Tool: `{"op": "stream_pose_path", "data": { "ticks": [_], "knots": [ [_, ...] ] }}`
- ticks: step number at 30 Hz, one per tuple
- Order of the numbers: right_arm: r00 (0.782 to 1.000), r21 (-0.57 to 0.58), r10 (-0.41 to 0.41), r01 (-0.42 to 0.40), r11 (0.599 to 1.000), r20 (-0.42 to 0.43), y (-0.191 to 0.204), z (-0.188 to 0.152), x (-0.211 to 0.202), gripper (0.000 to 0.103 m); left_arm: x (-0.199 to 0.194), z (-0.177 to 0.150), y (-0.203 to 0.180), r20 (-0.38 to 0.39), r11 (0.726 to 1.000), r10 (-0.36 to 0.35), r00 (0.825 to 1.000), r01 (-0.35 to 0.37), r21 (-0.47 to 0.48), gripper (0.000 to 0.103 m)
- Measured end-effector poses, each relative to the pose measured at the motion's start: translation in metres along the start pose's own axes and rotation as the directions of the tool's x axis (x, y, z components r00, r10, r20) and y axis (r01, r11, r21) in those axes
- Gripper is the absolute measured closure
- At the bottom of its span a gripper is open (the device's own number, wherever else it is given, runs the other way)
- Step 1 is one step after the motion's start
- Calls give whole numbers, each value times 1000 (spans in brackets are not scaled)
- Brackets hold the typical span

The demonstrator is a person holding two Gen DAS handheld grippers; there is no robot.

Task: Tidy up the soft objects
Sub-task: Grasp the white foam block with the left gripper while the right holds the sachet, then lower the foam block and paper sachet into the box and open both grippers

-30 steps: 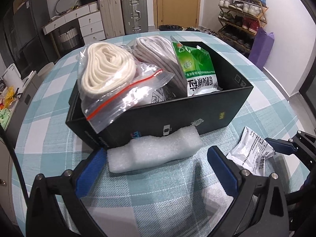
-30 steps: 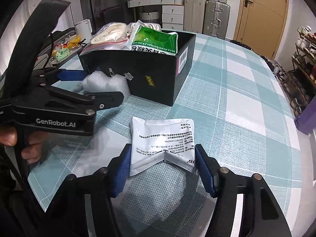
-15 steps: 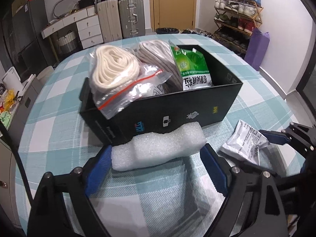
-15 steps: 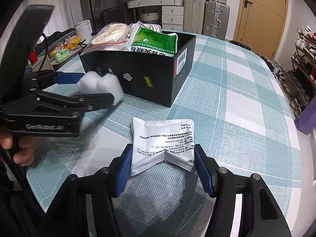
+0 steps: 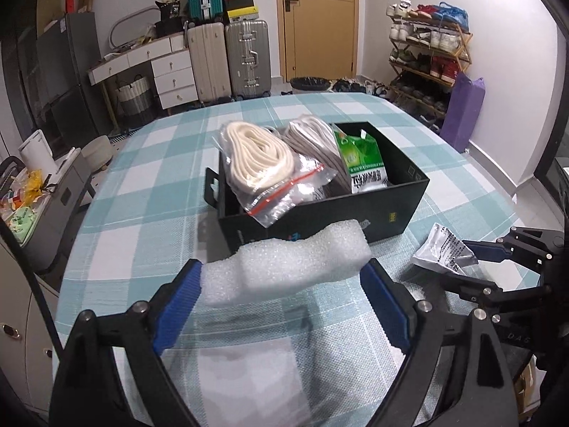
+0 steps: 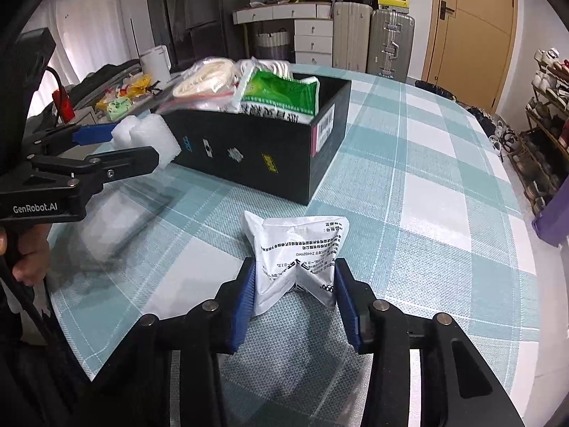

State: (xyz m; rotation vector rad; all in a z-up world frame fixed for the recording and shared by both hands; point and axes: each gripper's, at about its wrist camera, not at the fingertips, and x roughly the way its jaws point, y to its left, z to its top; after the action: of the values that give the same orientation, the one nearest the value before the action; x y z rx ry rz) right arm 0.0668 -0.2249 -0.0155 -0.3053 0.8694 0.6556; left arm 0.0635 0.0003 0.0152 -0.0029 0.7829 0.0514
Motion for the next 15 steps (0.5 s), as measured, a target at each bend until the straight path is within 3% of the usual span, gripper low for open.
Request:
{"op": "stream_pose_path", "data": {
  "ticks": [15],
  "knots": [
    [990,24,8,-12,1000,142,1,18,-39,60,-15,14,12,67,1000,0,998,1,-13,14]
  ]
}}
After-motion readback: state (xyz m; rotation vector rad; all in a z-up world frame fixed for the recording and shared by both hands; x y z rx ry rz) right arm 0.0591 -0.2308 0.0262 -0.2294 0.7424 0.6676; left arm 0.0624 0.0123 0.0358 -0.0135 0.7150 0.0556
